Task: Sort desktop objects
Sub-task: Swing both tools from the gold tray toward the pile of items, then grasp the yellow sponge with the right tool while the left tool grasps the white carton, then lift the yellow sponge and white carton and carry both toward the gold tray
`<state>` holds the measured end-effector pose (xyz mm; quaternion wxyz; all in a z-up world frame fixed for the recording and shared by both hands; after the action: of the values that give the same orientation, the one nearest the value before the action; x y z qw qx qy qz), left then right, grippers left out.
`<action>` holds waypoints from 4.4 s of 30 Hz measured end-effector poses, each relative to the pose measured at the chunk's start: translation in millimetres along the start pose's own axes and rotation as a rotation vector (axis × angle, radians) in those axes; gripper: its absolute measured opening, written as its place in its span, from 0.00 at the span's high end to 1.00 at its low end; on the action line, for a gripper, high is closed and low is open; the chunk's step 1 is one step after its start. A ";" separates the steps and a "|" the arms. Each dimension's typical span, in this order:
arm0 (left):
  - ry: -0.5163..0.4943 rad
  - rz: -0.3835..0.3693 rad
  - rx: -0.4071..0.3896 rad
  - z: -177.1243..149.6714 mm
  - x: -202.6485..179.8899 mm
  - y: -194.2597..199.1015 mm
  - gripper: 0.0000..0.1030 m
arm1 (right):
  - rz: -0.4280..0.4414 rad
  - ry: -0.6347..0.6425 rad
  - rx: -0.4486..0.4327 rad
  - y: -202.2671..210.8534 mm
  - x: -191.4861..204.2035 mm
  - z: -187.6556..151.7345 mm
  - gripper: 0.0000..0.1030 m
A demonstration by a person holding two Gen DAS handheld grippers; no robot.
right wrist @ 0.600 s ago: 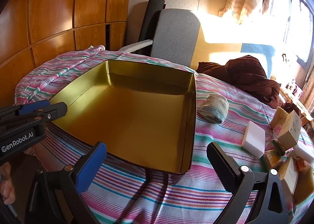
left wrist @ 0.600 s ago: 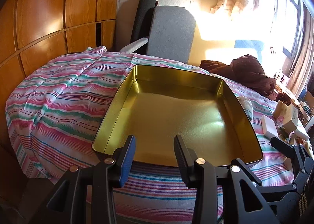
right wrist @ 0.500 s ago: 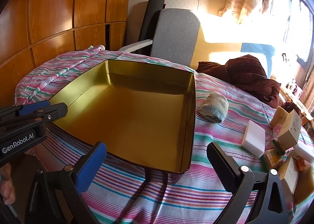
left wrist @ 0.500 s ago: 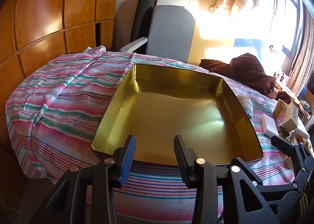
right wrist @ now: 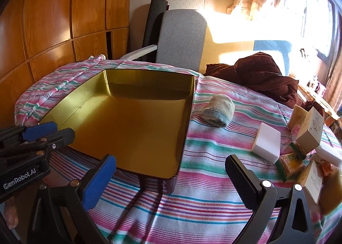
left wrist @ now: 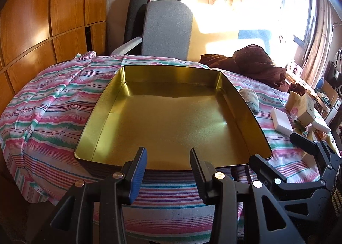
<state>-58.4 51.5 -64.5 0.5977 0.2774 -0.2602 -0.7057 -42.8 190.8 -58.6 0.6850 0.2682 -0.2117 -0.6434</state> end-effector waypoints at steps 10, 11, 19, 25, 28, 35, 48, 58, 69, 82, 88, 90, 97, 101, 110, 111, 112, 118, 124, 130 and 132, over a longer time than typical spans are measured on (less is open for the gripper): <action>-0.144 -0.168 0.028 -14.9 -65.4 3.5 0.52 | 0.065 -0.079 -0.031 20.9 -57.7 -24.4 0.00; -0.159 -0.203 0.034 -17.1 -75.0 4.5 0.51 | 0.063 -0.091 -0.039 24.9 -67.6 -28.2 0.00; -0.306 -0.414 0.063 -29.1 -156.1 12.3 0.46 | -0.065 -0.305 -0.038 50.7 -179.0 -72.0 0.00; -0.435 -0.518 0.068 -32.5 -223.4 11.9 0.45 | -0.152 -0.447 -0.054 70.0 -249.6 -93.8 0.00; -0.497 -0.566 0.068 -38.3 -258.8 5.9 0.45 | -0.176 -0.502 -0.091 82.4 -274.4 -97.3 0.00; -0.608 -0.636 0.111 -53.9 -327.8 -8.1 0.45 | -0.219 -0.605 -0.120 93.2 -316.6 -111.5 0.00; -0.685 -0.633 0.139 -64.1 -383.4 -46.8 0.45 | -0.243 -0.721 -0.159 99.7 -358.3 -130.2 0.00; -0.649 -0.657 0.060 -40.4 -364.1 -48.1 0.45 | -0.269 -0.748 -0.162 99.7 -372.6 -135.6 0.00; -0.694 -0.683 0.117 -43.3 -402.5 -73.9 0.43 | -0.295 -0.750 -0.177 103.5 -377.0 -134.1 0.00; -0.684 -0.612 0.148 -63.6 -386.2 -82.9 0.46 | -0.182 -0.761 -0.203 84.4 -381.5 -103.4 0.00; -0.669 -0.625 0.115 -64.8 -371.2 -70.4 0.47 | -0.135 -0.781 -0.157 68.3 -369.1 -108.6 0.00; -0.660 -0.627 0.114 -64.7 -360.5 -66.7 0.47 | -0.104 -0.783 -0.156 69.7 -362.5 -108.0 0.00; -0.580 -0.611 0.097 -62.0 -309.9 -51.4 0.48 | 0.024 -0.797 -0.188 82.5 -333.2 -99.4 0.00; -0.541 -0.543 0.071 -56.5 -283.0 -44.4 0.48 | 0.193 -0.747 -0.196 86.6 -294.3 -79.8 0.00; -0.456 -0.486 0.082 -66.5 -237.3 -48.9 0.48 | 0.317 -0.615 -0.086 68.9 -225.2 -74.8 0.00; -0.456 -0.486 0.073 -66.1 -238.5 -48.2 0.48 | 0.307 -0.599 -0.079 69.9 -223.9 -75.9 0.00; -0.456 -0.487 0.067 -65.6 -239.3 -48.2 0.48 | 0.279 -0.580 -0.072 72.2 -225.4 -77.5 0.00; -0.448 -0.507 0.051 -66.1 -241.6 -49.0 0.42 | -0.033 -0.410 -0.043 84.8 -245.3 -85.2 0.00; -0.422 -0.531 0.050 -66.9 -241.4 -48.6 0.39 | -0.240 -0.307 -0.055 79.0 -252.9 -88.2 0.10; -0.398 -0.555 0.048 -66.5 -240.4 -48.0 0.39 | -0.295 -0.343 -0.013 51.1 -264.6 -94.1 0.24; -0.397 -0.559 0.044 -66.5 -240.6 -47.6 0.39 | -0.303 -0.346 -0.011 46.5 -268.7 -93.6 0.25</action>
<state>-13.3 294.1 -125.7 0.3126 0.2082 -0.3004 -0.8767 30.3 468.4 -85.7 0.5353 0.1789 -0.2799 -0.7766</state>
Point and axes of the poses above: each gripper's, at about its wrist camera, not at the fingertips, and y roughly against the way its jaws point, x to its left, z to its top, the point moved 9 cm from there along -y, roughly the way its jaws point
